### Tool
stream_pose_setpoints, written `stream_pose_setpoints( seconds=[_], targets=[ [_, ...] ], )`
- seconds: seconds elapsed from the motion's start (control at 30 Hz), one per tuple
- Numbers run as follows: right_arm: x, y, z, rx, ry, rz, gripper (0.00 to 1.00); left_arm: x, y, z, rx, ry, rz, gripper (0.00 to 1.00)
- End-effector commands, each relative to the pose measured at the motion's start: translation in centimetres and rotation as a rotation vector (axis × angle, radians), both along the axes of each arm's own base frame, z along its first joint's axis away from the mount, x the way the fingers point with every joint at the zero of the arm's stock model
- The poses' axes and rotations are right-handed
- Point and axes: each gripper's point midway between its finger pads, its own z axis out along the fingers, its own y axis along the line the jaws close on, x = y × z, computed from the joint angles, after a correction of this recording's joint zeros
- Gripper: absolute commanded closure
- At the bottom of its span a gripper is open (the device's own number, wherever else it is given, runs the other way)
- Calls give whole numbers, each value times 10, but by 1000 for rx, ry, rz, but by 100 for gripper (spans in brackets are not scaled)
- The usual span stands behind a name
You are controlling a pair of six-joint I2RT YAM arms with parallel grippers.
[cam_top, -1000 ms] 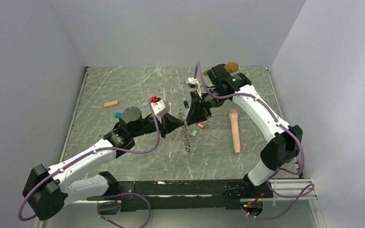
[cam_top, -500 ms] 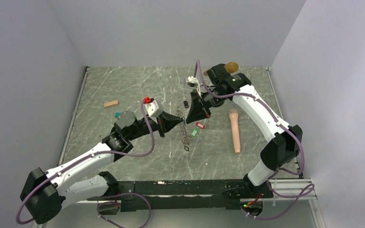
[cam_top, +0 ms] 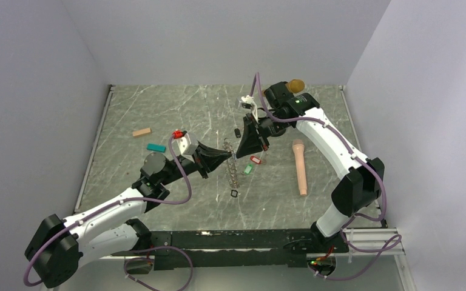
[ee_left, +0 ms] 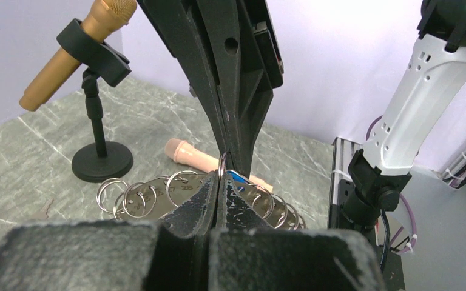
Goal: Put the keys on the keyring
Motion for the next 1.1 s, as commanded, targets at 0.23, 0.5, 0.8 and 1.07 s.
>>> stream_pose_setpoints(
  seconds=[0.23, 0.5, 0.8, 1.07],
  targets=[
    [-4, 4, -7, 46, 107, 10, 100, -5, 9, 63, -210, -149, -33, 100],
    [-4, 9, -1, 88, 160, 27, 100, -5, 4, 64, -239, -143, -76, 100],
    [-2, 10, 0, 89, 159, 28, 99, -11, -2, 64, -236, -155, -166, 100],
    [-2, 8, 7, 89, 98, 20, 91, -5, 5, 63, -289, -113, -134, 100]
  ],
)
